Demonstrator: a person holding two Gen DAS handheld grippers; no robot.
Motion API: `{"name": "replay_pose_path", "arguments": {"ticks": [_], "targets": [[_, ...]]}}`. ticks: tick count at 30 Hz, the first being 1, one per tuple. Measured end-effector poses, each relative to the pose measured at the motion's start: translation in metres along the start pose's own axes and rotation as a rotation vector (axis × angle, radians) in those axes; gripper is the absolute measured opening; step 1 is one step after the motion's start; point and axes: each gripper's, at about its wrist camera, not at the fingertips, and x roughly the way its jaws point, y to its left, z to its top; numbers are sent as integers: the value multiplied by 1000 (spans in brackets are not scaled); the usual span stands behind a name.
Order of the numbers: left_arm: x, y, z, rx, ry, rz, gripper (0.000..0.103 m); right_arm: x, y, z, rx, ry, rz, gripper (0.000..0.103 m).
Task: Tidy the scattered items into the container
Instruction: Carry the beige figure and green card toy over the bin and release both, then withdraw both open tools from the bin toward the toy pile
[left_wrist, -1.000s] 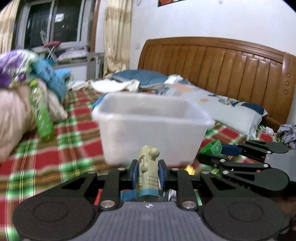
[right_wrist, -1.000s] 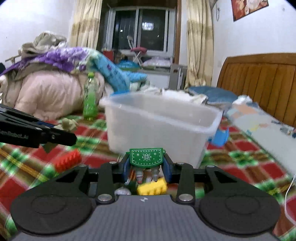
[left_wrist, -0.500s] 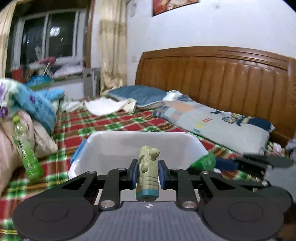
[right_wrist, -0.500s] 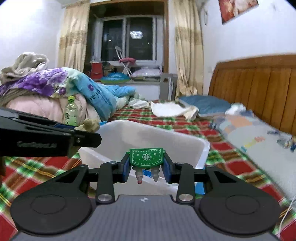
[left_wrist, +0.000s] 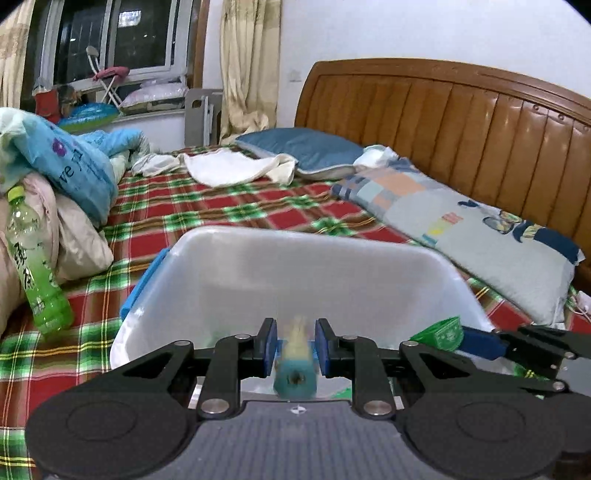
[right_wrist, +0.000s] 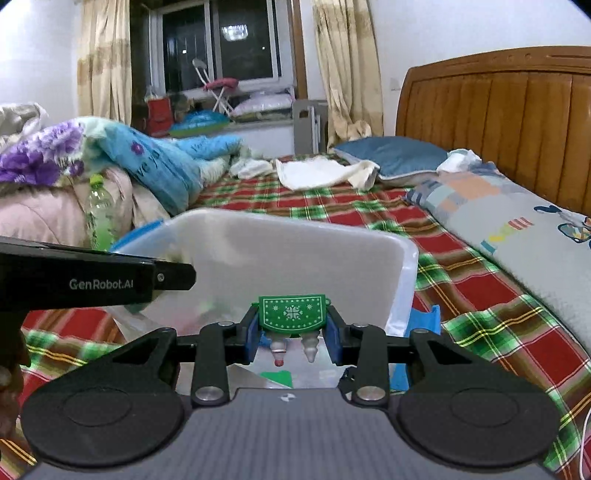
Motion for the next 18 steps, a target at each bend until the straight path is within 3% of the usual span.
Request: {"name": "replay_pose_path", "arguments": {"ticks": [4,8,13,18], "targets": [[3,3,0,-2,10,-3,26,4,1,2,-10,5,-7,40],[-6,3,1,-10,-10,-15,37,5,5,4,-33,2,-15,58],[-33,4,-1,-18,-61,-30,52,-3,9,5,-42,-9,-21,58],[-77,11,-20,-71,-125,-72,64,-24,18,2,-74,-60,-12,71]]}}
